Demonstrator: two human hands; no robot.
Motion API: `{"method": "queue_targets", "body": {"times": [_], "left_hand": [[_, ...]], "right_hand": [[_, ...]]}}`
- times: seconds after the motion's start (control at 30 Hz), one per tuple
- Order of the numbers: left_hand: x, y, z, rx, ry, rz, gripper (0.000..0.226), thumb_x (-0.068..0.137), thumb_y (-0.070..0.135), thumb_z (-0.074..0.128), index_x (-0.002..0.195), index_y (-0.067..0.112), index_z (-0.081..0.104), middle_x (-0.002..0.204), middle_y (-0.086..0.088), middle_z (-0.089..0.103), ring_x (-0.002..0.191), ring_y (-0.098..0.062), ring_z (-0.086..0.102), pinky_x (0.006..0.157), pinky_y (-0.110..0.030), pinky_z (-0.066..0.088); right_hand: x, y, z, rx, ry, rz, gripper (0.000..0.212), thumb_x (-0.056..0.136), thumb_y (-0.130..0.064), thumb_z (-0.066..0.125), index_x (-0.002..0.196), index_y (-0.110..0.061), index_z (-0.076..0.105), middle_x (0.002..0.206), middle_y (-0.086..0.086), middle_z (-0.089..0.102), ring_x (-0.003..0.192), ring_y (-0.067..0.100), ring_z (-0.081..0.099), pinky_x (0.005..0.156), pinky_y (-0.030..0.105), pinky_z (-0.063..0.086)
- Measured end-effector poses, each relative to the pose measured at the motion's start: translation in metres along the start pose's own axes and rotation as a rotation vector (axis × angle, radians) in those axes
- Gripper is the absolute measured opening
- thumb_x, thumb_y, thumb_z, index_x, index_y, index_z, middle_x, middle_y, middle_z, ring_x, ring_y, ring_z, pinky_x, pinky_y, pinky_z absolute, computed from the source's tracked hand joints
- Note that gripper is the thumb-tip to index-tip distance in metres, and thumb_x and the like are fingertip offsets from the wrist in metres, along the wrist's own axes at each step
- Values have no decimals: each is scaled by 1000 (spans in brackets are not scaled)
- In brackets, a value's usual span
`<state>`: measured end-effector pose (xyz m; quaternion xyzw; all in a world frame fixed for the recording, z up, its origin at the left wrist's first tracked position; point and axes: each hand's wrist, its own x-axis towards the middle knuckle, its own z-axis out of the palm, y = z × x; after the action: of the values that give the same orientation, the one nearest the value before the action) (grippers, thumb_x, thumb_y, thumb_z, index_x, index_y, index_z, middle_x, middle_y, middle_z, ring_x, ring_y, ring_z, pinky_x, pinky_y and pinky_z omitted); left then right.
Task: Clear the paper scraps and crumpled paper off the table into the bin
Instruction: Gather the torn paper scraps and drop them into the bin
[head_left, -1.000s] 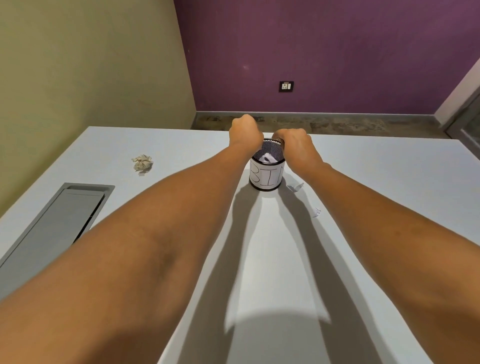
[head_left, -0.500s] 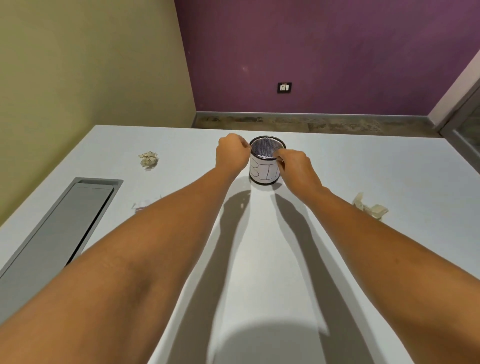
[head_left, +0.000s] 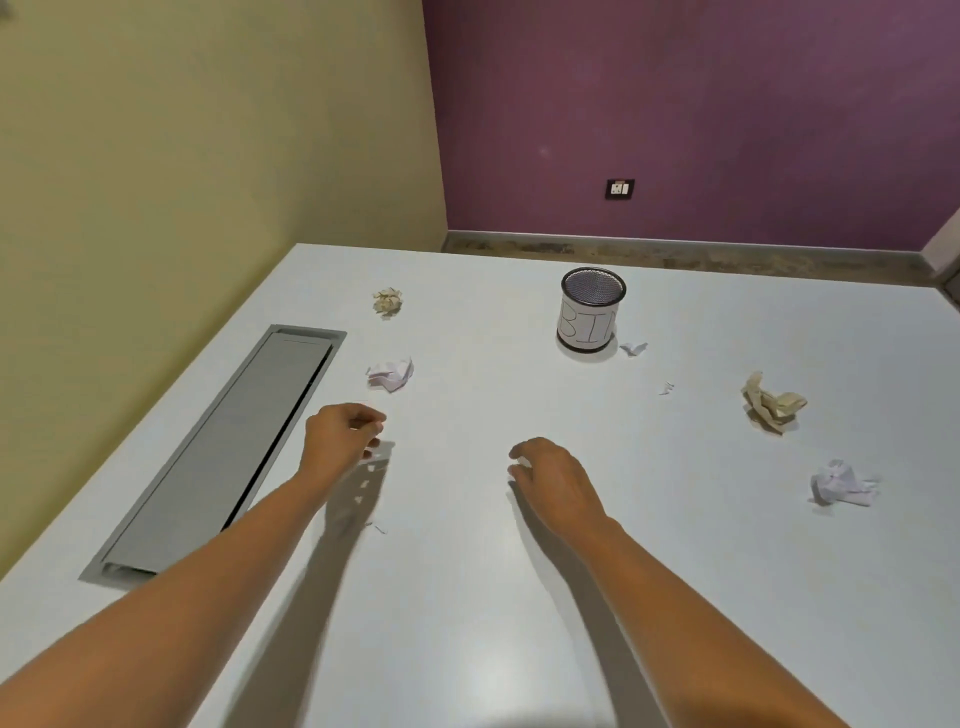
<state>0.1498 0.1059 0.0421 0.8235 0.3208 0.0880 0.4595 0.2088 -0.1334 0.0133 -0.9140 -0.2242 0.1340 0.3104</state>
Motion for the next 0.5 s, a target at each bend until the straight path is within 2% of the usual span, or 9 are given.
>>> {"method": "queue_targets", "body": {"times": [0.17,0.23,0.27,0.37,0.43,0.5], "left_hand": [[-33,-56,-33,87,75,-62,14,84,0,61,95,-4,68,87,-13,68,58,-17,62,41,-5,47],[-46,-69,-36,156,63,-43,15,82,7,66,95,2,69,93,-15,71,61,-22,62,44,-8,46],[-51,-74,-36,189,40,-31,19,80,10,68,98,5,69,97,-15,71,65,-22,63,50,-10,48],[-61,-80,-33,346,-54,24,38,74,18,75,110,14,66,111,-12,68,88,-25,67,81,-25,49],[-65,-82,-30,445,-88,45,44,73,23,75,116,20,63,119,-9,63,98,-24,64,88,-31,46],[-68,-83,-27,496,-110,60,46,76,25,73,121,23,59,124,-7,58,102,-23,62,88,-32,47]], "right_hand": [[-24,-36,44,2,-113,-112,30,93,-14,46,122,-8,52,127,3,54,116,18,52,88,20,36],[-30,-51,60,4,-159,-135,36,93,-14,47,128,-9,47,136,4,48,123,17,47,95,20,34],[-32,-57,67,10,-181,-142,40,93,-14,48,132,-10,43,142,4,42,128,17,43,100,22,31],[-37,-78,87,21,-251,-158,49,95,-12,44,142,-15,31,155,3,21,141,18,23,114,28,21],[-40,-90,98,28,-276,-179,50,96,-9,39,144,-16,27,157,4,15,144,21,16,117,34,18],[-43,-99,108,11,-292,-199,48,98,-7,32,145,-15,24,157,6,12,145,23,11,119,38,17]]}}
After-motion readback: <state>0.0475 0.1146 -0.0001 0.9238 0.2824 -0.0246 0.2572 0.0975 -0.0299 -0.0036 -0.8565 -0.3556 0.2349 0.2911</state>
